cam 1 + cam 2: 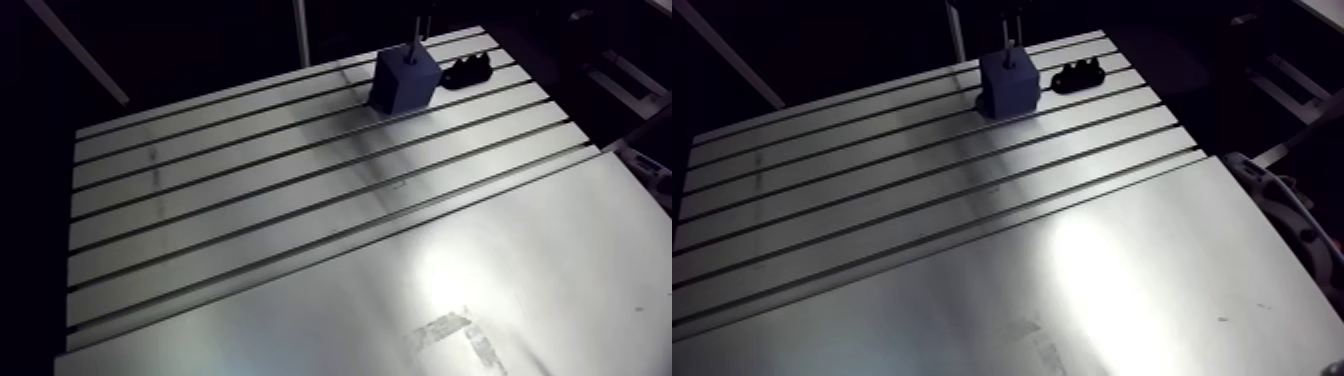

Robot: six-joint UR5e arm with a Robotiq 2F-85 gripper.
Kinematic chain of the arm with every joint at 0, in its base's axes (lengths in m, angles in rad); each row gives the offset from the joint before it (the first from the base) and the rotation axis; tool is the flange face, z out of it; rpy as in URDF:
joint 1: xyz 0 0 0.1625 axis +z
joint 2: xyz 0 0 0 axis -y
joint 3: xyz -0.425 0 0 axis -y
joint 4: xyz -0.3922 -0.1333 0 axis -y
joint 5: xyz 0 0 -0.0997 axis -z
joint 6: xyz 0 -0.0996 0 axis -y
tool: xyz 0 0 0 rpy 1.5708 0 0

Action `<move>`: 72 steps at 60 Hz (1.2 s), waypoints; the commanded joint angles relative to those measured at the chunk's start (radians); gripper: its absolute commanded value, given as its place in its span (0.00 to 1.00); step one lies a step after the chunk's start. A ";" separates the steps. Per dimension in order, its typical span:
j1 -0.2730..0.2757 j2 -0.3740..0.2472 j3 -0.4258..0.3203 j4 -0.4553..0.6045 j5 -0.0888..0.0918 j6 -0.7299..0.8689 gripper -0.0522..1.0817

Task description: Pick up the M10 bolt and insert it into the hex recess until seated.

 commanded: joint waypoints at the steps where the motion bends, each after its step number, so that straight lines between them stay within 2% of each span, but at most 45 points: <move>1: 0.001 0.002 0.000 0.000 0.000 0.000 0.70; 43: 0.006 0.008 -0.003 -0.001 0.000 0.000 0.68; 44: 0.006 0.008 -0.005 0.000 0.000 0.000 0.65; 49: 0.006 0.008 -0.005 0.000 0.000 0.000 0.62; 50: 0.006 0.008 -0.005 0.000 0.000 0.000 0.56; 51: 0.006 0.008 -0.004 0.000 0.000 0.000 0.45; 52: 0.006 0.008 -0.004 0.000 0.000 0.000 0.45; 53: 0.006 0.007 -0.003 0.000 0.001 0.000 0.31; 54: 0.006 0.007 -0.003 0.000 0.001 0.000 0.31; 55: 0.006 0.007 -0.003 0.000 0.000 0.000 0.19; 56: 0.006 0.007 -0.003 -0.001 0.000 0.000 0.12; 58: 0.006 0.007 -0.003 -0.001 0.000 0.000 0.12; 59: 0.006 0.007 -0.003 -0.001 0.000 0.000 0.06; 61: 0.006 0.007 -0.006 -0.003 0.000 0.000 0.05; 72: 0.005 0.007 -0.016 -0.007 0.000 0.000 0.05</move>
